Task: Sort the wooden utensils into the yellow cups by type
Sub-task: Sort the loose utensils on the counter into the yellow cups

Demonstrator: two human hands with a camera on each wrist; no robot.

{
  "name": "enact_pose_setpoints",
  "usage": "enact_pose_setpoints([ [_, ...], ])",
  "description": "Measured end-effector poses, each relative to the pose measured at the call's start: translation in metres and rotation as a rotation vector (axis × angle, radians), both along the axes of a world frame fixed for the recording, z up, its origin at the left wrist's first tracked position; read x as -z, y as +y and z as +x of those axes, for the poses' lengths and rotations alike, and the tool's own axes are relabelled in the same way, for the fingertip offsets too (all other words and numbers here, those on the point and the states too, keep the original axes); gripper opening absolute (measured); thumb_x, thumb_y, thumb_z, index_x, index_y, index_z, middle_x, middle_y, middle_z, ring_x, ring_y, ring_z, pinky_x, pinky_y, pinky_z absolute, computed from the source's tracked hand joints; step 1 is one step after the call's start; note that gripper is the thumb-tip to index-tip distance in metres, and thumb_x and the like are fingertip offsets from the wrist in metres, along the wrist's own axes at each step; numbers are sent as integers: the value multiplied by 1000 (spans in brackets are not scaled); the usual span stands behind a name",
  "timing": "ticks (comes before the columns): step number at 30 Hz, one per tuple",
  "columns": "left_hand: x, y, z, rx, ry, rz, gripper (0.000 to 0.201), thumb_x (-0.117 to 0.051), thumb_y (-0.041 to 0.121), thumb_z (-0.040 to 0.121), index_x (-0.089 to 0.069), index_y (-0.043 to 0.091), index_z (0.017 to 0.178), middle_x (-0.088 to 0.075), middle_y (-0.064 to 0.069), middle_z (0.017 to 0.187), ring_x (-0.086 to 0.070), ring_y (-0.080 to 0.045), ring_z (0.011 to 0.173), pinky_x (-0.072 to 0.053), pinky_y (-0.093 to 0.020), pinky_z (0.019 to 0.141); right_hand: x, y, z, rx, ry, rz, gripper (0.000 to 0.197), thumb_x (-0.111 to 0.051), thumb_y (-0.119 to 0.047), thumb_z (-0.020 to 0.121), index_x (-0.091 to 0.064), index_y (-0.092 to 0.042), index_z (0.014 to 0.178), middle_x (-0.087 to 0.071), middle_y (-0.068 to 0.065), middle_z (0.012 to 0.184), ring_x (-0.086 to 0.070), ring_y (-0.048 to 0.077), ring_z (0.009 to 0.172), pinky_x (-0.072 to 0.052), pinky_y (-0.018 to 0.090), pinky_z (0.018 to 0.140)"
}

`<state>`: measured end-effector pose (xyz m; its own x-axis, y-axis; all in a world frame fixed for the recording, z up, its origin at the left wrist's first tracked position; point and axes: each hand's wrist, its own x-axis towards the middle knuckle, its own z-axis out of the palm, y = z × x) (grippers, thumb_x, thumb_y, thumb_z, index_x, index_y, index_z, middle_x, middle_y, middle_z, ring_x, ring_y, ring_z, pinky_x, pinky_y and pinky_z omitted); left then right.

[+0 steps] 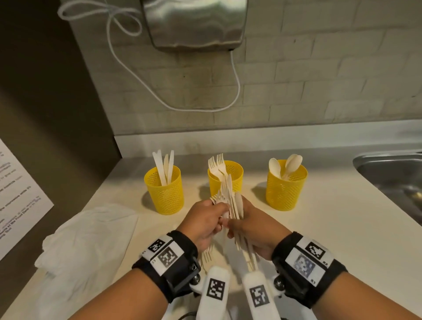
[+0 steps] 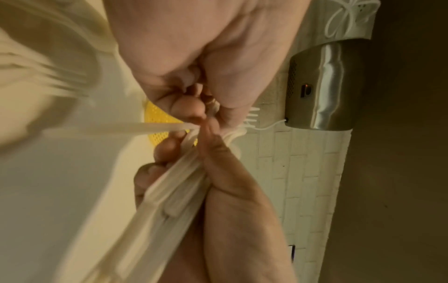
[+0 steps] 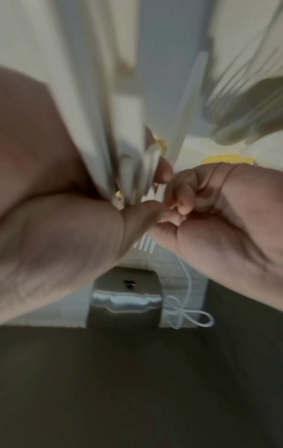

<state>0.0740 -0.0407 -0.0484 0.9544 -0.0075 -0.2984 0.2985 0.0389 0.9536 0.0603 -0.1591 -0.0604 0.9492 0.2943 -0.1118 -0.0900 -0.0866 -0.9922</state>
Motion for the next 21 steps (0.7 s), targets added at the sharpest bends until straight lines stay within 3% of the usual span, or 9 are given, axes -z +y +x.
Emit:
enact_pose_setpoints([
  [2,1,0,1,-3,-6,-40,8,-55,7,90,-61,4,85,-47,-5,58,-38,-11,46,-36,-17,39,-3,-1,-4,38,93,73,22,-49,-5,93,-54,-18,110,-60,4,74,-50,13,60,-42,24,53],
  [3,2,0,2,-19,-6,-57,8,-55,8,90,-59,5,84,-47,-5,58,-40,-10,45,-38,-16,40,-4,-3,-4,64,132,81,18,-45,-6,95,-56,-17,104,-59,4,73,-50,13,60,-42,25,54],
  [7,5,-4,3,-52,-39,-31,11,-56,13,90,-58,11,80,-48,0,59,-42,-10,52,-37,-19,48,-4,-8,-3,131,112,-61,16,-47,-9,93,-59,-19,97,-58,7,80,-53,19,73,-52,34,64],
  [10,5,-7,4,-86,-51,-67,16,-57,15,90,-58,14,74,-48,-2,62,-40,-12,56,-36,-20,50,-3,-10,-2,122,31,-257,22,-53,-13,87,-58,-20,108,-66,9,87,-62,23,75,-59,48,73],
  [12,3,-10,4,-93,-41,-148,10,-58,15,90,-61,11,81,-51,-6,69,-39,-11,55,-37,-18,46,-4,-9,-2,139,16,-301,28,-52,-13,88,-53,-19,115,-66,8,88,-65,21,73,-60,44,69],
  [16,3,-13,6,-109,-30,-225,8,-66,17,86,-64,10,90,-56,-9,81,-39,-9,53,-38,-15,41,-11,-10,-5,107,-48,-433,37,-46,-18,93,-38,-25,128,-59,-1,82,-59,9,63,-52,22,51],
  [19,2,-14,8,-79,-1,-284,3,-66,14,84,-64,15,85,-60,-3,74,-37,-7,50,-34,-14,39,-16,-14,-7,53,-47,-434,36,-44,-18,95,-37,-23,130,-56,-2,80,-57,10,64,-54,27,58],
  [21,2,-13,10,-40,8,-318,4,-65,12,85,-63,15,86,-63,0,69,-35,-7,49,-30,-14,36,-19,-17,-9,7,-7,-327,32,-44,-15,95,-42,-23,126,-58,-1,81,-56,13,66,-54,32,63],
])
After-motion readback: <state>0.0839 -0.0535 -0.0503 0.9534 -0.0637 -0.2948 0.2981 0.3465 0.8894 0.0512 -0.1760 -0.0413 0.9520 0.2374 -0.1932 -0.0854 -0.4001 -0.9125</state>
